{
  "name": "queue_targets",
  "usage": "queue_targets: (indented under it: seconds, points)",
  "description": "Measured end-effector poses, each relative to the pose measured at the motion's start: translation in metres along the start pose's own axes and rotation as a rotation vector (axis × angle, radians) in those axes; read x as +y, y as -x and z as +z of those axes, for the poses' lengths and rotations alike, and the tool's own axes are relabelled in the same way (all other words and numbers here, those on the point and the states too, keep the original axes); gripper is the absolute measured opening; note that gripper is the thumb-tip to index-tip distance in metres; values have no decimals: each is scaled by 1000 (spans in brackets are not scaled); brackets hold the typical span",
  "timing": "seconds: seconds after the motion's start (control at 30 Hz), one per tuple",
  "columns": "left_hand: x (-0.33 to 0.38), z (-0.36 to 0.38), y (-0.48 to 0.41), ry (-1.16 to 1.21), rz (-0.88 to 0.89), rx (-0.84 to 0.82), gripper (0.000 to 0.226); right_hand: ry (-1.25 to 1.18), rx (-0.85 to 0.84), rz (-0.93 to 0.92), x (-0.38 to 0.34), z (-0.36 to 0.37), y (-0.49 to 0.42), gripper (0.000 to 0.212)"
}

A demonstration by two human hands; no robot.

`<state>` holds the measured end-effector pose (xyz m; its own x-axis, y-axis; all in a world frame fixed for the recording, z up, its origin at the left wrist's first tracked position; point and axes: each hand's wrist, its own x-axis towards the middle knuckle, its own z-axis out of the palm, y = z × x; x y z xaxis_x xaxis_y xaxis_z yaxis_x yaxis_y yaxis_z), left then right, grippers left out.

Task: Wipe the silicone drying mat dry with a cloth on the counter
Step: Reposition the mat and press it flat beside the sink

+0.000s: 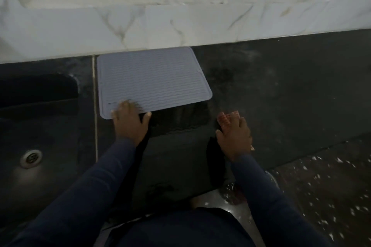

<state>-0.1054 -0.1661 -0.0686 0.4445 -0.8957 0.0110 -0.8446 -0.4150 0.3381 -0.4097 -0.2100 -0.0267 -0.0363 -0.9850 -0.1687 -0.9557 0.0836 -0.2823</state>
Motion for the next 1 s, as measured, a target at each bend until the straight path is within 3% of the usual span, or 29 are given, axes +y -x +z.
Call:
queue_targets:
  seconds: [0.17,0.27,0.43,0.53,0.63,0.73,0.83,1.0]
  points:
    - [89,17,49,250,283,-73,78,-72,64,108,0,-1,2,61]
    - [123,18,72,414,313,-140,68,-132,79,236,2,-5,-9,74]
    - [135,9,82,589,296,-225,46,-35,-56,361,11,-15,-28,87]
    - [112,-1,73,554,274,-176,43,-90,-45,279,3,-10,-26,91]
    - [53,-9,57,447,205,-73,54,-310,-96,102,-25,-8,-20,62]
    - [-19,-20,51,309,50,33,55,-386,-169,-86,-67,-18,-23,46]
    - [-72,-31,57,230,-96,69,51,-405,-182,-214,-120,-25,-45,50]
    - [-97,-37,87,257,-204,54,57,-285,-161,-269,-226,-2,-80,50]
